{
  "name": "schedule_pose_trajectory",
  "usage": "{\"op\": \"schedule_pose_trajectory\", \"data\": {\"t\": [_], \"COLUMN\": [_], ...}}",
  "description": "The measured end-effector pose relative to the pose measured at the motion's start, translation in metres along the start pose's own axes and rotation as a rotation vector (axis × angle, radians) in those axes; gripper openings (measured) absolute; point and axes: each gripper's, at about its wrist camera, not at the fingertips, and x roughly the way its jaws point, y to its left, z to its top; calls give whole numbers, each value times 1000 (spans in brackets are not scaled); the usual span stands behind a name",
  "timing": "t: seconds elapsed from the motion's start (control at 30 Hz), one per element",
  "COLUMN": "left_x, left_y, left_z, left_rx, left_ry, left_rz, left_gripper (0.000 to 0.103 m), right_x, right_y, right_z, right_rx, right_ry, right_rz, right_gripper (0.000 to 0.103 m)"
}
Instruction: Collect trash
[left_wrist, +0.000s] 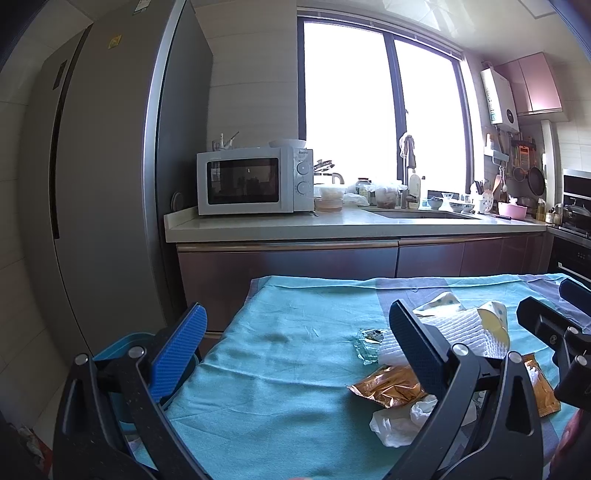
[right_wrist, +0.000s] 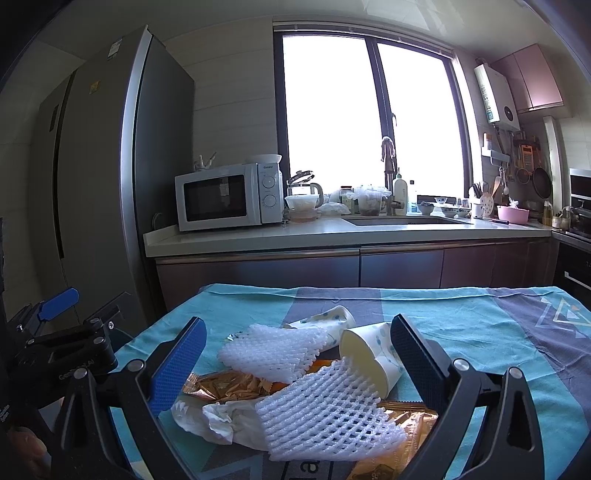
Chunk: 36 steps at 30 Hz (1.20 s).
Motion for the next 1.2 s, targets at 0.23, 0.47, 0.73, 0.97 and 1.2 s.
{"op": "schedule_pose_trajectory", "data": {"t": [0.23, 0.47, 0.73, 0.97, 1.2], "left_x": [-1, -1, -4, -4, -2], "left_y": [-1, -2, -3, -3, -5], "left_z": [0, 0, 1, 1, -1], "left_rx": [4, 5, 5, 6, 12], "left_ry": [-3, -6, -12, -10, -2], "left_rz": [4, 6, 8, 6, -1], "left_gripper": [97, 97, 97, 97, 97], "right_x": [-1, -2, -3, -2, 0], "right_y": [0, -1, -3, -4, -6], "right_z": [-2, -2, -1, -1, -3], "right_rx": [1, 5, 8, 12, 18], "right_ry": [2, 2, 1, 4, 12], "right_rz": [0, 3, 4, 9, 15], "right_gripper": [96, 96, 96, 96, 96]}}
